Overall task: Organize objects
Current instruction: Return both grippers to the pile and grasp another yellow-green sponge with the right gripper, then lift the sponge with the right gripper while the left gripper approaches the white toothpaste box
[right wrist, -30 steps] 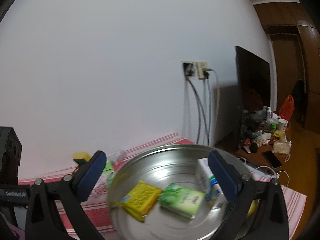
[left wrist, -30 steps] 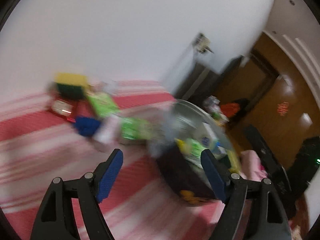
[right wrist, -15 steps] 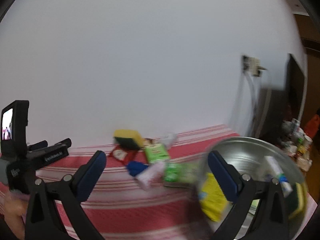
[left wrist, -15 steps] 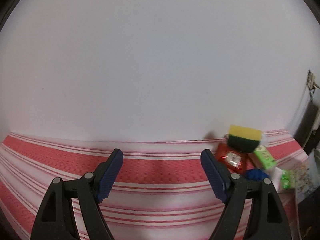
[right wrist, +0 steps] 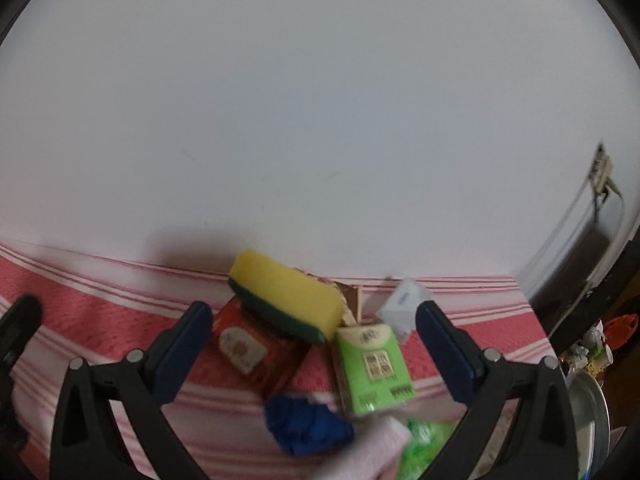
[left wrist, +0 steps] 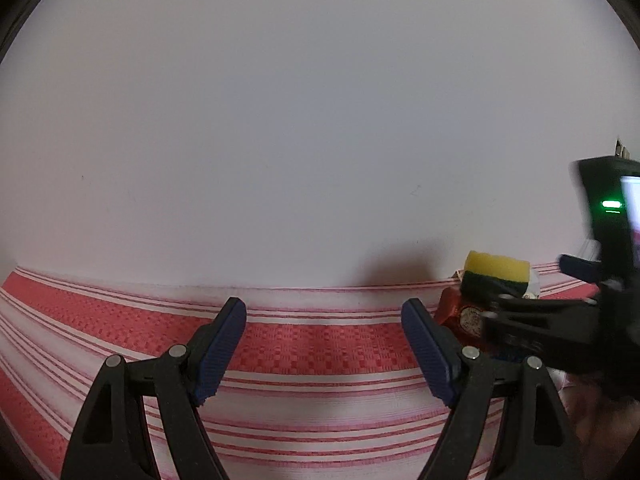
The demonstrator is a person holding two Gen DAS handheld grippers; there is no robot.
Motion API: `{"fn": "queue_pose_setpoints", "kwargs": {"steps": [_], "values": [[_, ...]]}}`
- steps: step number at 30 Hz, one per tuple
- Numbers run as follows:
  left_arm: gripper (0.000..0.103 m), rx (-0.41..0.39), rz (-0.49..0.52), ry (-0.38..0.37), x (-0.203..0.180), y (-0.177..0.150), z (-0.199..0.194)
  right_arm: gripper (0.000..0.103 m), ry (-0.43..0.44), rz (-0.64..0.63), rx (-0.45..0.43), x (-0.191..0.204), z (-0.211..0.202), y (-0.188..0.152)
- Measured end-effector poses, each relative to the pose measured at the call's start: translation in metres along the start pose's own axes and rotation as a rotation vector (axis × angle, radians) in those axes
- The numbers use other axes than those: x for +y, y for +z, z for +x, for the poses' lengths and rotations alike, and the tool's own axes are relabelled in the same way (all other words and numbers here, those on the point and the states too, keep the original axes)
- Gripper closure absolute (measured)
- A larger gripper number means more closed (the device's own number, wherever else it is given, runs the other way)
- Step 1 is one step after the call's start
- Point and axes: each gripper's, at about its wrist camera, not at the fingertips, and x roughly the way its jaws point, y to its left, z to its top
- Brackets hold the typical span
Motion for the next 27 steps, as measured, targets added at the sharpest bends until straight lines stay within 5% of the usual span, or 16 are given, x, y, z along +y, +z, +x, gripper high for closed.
{"fn": "queue_pose_setpoints", "kwargs": {"steps": [3, 6, 8, 16, 27], "values": [[0.021, 0.0, 0.003, 0.003, 0.001, -0.001, 0.0, 0.002, 0.007, -0.03, 0.06, 0.005, 0.027, 0.003], [0.021, 0.008, 0.005, -0.001, -0.009, 0.0, 0.004, 0.031, 0.034, -0.003, 0.087, 0.002, 0.042, 0.001], [0.021, 0.013, 0.009, 0.006, -0.005, 0.002, -0.001, 0.06, 0.071, 0.046, 0.084, -0.005, 0.04, -0.001], [0.021, 0.031, 0.005, -0.018, -0.006, 0.002, 0.0, 0.061, 0.124, 0.15, -0.026, -0.029, 0.001, -0.016], [0.021, 0.039, 0.055, -0.042, -0.019, -0.002, 0.001, 0.06, 0.109, 0.195, -0.331, -0.058, -0.145, -0.068]]}}
